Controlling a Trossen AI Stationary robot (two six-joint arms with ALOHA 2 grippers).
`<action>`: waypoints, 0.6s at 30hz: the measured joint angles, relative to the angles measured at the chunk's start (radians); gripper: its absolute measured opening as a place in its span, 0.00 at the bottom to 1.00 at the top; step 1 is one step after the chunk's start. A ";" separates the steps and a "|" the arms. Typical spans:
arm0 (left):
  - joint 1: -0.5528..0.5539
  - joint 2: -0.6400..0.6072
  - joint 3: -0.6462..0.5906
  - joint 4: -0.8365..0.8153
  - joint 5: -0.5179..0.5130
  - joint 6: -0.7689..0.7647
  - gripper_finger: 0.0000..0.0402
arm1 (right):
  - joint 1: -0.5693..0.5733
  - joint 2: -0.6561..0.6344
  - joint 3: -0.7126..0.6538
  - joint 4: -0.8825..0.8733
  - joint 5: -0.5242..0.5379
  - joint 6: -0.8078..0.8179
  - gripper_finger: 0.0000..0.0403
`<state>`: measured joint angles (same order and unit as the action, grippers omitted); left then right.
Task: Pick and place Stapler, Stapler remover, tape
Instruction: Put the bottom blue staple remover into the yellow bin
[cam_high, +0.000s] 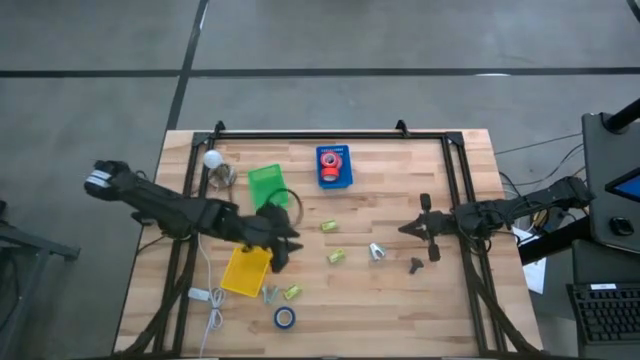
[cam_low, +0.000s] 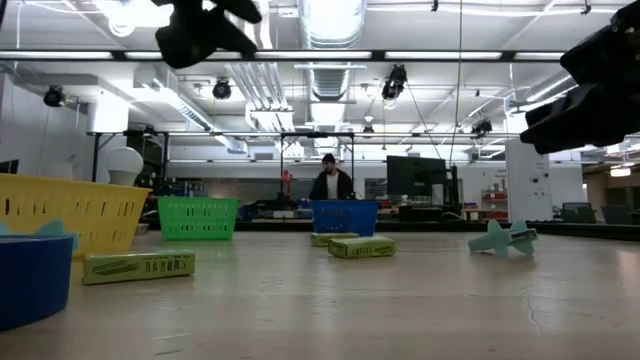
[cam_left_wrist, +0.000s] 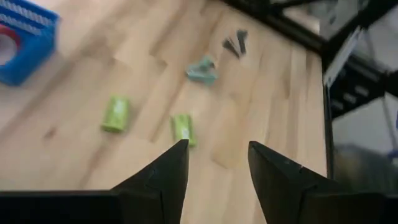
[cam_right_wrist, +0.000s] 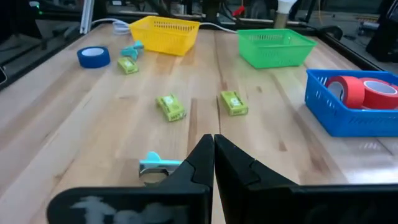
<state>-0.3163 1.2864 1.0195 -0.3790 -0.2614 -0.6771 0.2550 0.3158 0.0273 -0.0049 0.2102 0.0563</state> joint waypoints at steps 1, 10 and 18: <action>-0.008 0.036 0.041 -0.046 0.019 -0.022 0.42 | 0.000 0.002 0.000 0.001 0.000 -0.001 0.02; -0.076 0.370 0.350 -0.445 0.309 -0.291 0.42 | 0.000 0.001 0.000 0.001 0.000 0.015 0.02; -0.106 0.598 0.494 -0.520 0.544 -0.336 0.42 | 0.000 0.002 -0.001 0.002 0.000 0.038 0.02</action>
<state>-0.4219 1.8849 1.5131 -0.8991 0.2824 -1.0128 0.2550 0.3176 0.0265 -0.0032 0.2100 0.0941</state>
